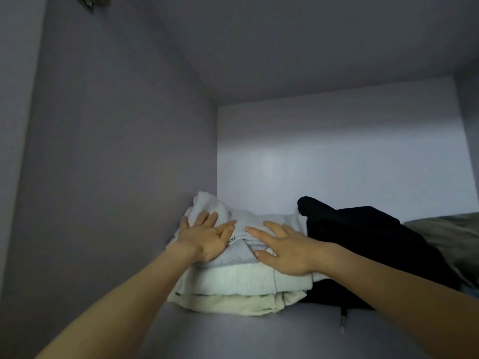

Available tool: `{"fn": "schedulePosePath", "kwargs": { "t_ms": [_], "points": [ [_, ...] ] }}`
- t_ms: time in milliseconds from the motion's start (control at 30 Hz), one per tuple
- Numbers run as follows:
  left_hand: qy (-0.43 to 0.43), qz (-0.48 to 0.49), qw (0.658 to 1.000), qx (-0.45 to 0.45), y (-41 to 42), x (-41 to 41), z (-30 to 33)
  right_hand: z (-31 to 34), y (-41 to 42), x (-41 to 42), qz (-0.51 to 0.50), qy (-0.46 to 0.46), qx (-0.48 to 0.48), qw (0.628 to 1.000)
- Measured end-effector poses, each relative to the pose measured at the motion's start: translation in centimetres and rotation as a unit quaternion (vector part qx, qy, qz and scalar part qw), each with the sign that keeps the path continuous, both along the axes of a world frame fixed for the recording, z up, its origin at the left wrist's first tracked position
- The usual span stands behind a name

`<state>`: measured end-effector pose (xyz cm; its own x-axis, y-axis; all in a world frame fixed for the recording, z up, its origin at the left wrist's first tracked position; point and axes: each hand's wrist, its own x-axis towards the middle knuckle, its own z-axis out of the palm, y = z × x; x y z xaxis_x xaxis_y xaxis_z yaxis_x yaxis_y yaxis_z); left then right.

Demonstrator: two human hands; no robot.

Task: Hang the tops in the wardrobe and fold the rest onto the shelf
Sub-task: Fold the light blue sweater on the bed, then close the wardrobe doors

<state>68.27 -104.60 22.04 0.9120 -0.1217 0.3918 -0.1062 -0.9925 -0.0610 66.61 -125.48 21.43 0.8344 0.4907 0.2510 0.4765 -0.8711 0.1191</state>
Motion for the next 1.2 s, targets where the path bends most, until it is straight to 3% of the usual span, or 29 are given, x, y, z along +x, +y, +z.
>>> {"fn": "schedulePosePath", "kwargs": {
  "t_ms": [200, 300, 433, 633, 733, 900, 1033, 1200],
  "points": [
    [-0.017, -0.017, 1.000, -0.004, 0.2, -2.8, -2.9, -1.3, -1.0, -2.5, -0.016, -0.055, 0.033, 0.998],
    [-0.053, -0.001, 0.996, 0.069, 1.0, -3.5, -4.4, -2.8, -0.5, -3.5, -0.029, -0.103, 0.004, 0.994],
    [-0.073, 0.033, 0.994, 0.071, 2.0, -2.7, -4.7, -4.1, 0.9, -3.6, -0.061, -0.076, -0.052, 0.994],
    [-0.037, 0.071, 0.997, 0.023, -0.2, -5.0, -2.9, -4.0, 0.0, -6.6, -0.082, -0.024, -0.005, 0.996],
    [-0.076, 0.057, 0.995, 0.035, -0.4, -9.0, -4.1, -4.5, -1.1, -10.1, -0.085, -0.036, 0.024, 0.995],
    [-0.128, 0.051, 0.989, 0.046, -1.0, -17.9, -6.9, -7.2, -1.9, -17.7, -0.029, -0.134, 0.109, 0.984],
    [-0.162, 0.011, 0.985, -0.065, -3.0, -26.8, -11.9, -11.7, -2.4, -24.9, 0.082, -0.181, 0.289, 0.937],
    [-0.199, -0.031, 0.966, -0.159, -3.7, -38.4, -17.5, -17.5, -0.9, -34.1, 0.144, -0.103, 0.426, 0.887]
  ]
}}
